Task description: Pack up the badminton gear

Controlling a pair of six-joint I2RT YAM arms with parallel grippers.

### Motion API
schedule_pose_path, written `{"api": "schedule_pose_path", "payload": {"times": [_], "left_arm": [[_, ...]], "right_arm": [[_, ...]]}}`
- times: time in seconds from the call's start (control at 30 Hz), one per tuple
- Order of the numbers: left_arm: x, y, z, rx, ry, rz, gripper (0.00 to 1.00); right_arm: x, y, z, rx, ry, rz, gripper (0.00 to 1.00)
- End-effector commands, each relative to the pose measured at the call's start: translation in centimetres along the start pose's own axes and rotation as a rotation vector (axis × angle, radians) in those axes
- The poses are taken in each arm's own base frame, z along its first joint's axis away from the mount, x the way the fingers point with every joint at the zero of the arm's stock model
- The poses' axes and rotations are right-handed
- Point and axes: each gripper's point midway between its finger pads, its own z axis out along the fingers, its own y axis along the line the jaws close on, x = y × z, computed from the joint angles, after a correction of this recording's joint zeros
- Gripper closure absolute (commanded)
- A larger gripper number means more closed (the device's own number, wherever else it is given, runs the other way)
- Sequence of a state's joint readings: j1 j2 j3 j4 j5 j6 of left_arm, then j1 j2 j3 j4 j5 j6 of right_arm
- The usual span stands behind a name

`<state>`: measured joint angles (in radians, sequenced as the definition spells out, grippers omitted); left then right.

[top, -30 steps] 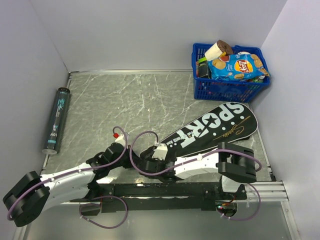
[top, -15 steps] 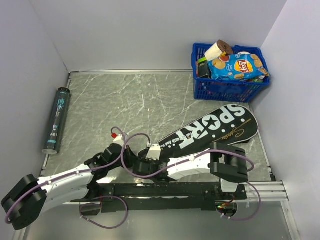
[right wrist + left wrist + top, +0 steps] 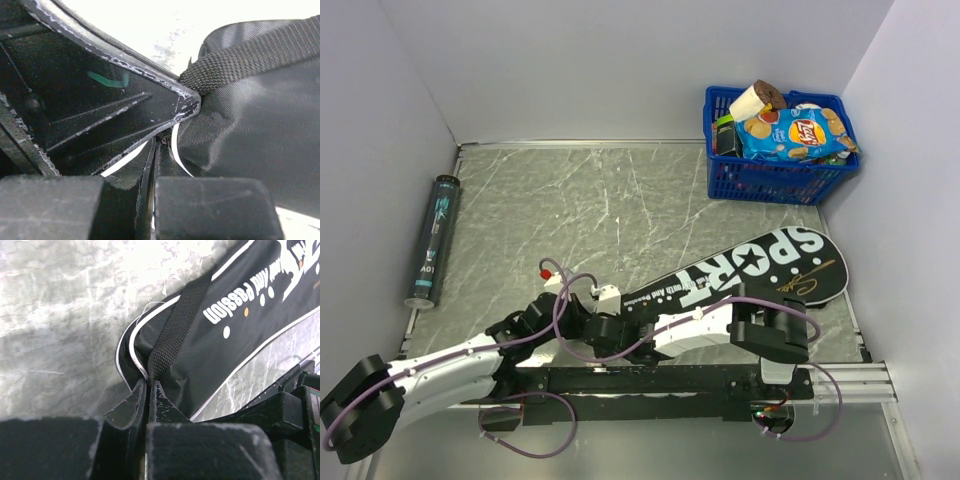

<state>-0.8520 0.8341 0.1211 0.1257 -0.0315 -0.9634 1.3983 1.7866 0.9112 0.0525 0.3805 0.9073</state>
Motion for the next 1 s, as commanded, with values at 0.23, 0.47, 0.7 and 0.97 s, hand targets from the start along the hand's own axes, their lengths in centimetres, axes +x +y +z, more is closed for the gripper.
{"api": "schedule_pose_path", "payload": {"times": [0.23, 0.47, 0.7, 0.97], "left_arm": [[3.4, -2.3, -1.8, 0.091, 0.182, 0.019, 0.98], [1.7, -2.4, -1.9, 0.035, 0.129, 0.038, 0.93], [-2.8, -3.9, -2.9, -0.034, 0.0, 0.092, 0.64], [-7.0, -5.4, -3.8, -0.125, -0.107, 0.141, 0.31]], "right_arm": [[-6.0, 2.9, -2.7, -0.136, -0.18, 0.044, 0.62], [-6.7, -1.7, -6.4, 0.035, -0.151, -0.008, 0.25], [-11.0, -6.3, -12.4, 0.13, -0.231, -0.02, 0.0], [-15.5, -9.1, -16.0, 0.175, -0.219, -0.028, 0.0]]}}
